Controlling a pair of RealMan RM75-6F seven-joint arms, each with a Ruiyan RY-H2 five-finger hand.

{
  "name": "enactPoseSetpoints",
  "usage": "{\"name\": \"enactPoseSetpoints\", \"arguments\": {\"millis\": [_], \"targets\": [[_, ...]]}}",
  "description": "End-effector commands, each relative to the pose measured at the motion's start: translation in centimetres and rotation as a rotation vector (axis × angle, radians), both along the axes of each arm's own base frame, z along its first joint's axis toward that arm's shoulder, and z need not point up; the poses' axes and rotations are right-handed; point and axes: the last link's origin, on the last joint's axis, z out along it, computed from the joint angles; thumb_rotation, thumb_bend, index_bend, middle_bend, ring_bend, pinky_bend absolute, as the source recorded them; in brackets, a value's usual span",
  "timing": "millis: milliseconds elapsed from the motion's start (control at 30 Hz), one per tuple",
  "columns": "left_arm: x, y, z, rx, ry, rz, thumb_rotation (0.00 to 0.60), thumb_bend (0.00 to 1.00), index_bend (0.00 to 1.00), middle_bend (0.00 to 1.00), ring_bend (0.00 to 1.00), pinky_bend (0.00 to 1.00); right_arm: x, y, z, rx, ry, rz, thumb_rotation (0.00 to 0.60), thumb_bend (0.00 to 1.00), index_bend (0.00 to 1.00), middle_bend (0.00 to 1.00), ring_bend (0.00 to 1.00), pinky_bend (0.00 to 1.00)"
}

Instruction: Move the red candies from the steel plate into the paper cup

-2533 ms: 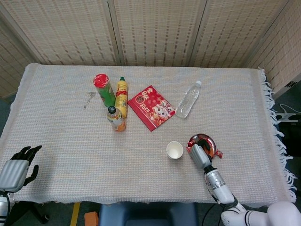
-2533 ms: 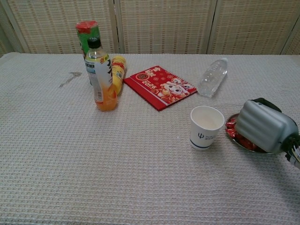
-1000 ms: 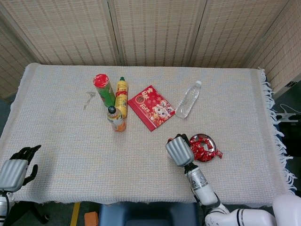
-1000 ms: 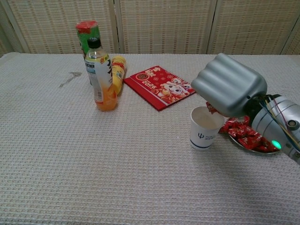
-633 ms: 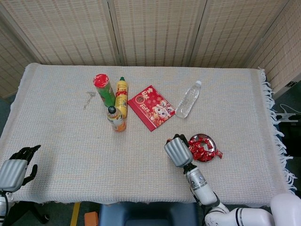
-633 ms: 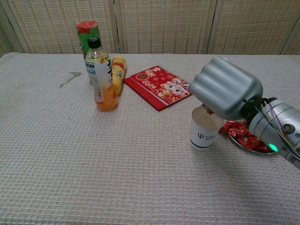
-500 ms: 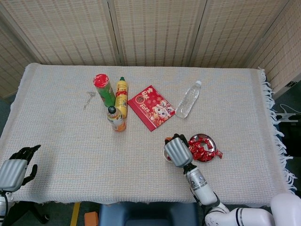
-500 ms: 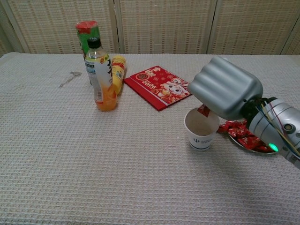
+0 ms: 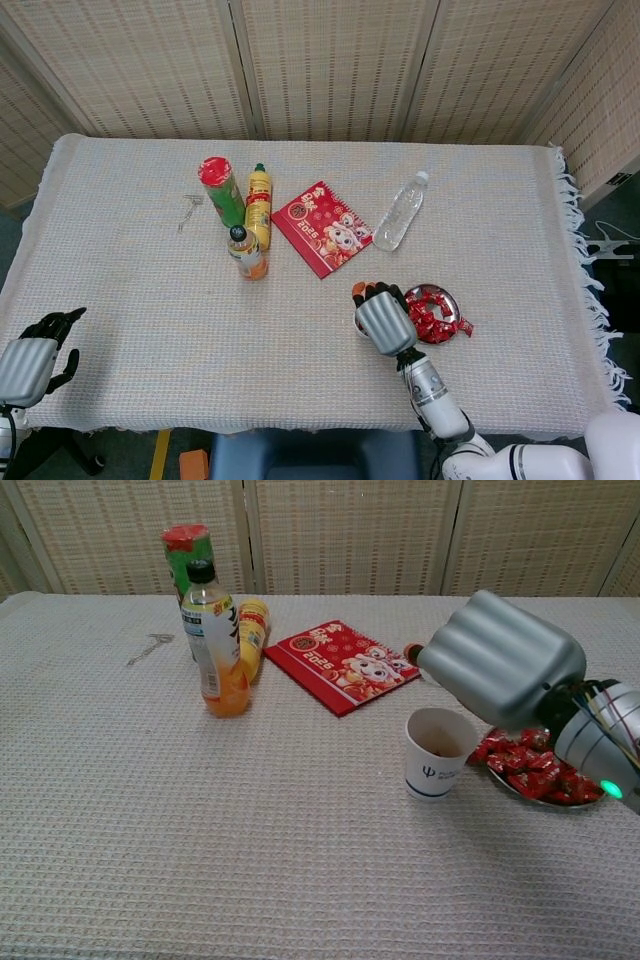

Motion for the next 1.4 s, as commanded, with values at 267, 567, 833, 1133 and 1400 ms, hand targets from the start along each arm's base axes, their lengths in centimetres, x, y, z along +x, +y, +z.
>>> {"name": "enactPoseSetpoints", "arguments": {"millis": [267,567,833,1133,1400], "targets": [[0.1,0.1,-0.4,-0.01,0.008,0.001,0.6,0.55,0.12,0.2,0.15,0.3,-3.5,0.8,4.1,-0.019,0.062,-0.033,0.6,0.12,0.0,0.19,0.34,0.77],[0.2,0.1,-0.9,-0.021,0.02,0.005,0.6,0.55,0.12,0.2,0.16,0.3,-7.3,1.9,4.8,-0.007,0.315,-0.028,0.6,0.12,0.0,0.21,0.36,0.77],[0.2,0.1,-1.1,-0.025,0.025,0.005,0.6,0.55,0.12,0.2,0.16,0.3,-9.2,2.8,3.8,0.04,0.418,-0.053,0.6,0.12,0.0,0.21,0.37,0.77],[0.2,0.1,-1.1,-0.024,0.024,0.005,0.6,0.55,0.12,0.2,0.16,0.3,-9.5,3.3,3.4,0.065,0.435,-0.057,0.6,0.12,0.21,0.17,0.34,0.74],[0.2,0.1,-1.1,-0.024,0.022,0.005,0.6,0.55,0.12,0.2,0.17,0.3,-9.8,3.4,2.8,0.097,0.415,-0.04,0.6,0.12,0.35,0.15,0.34,0.73]]}}
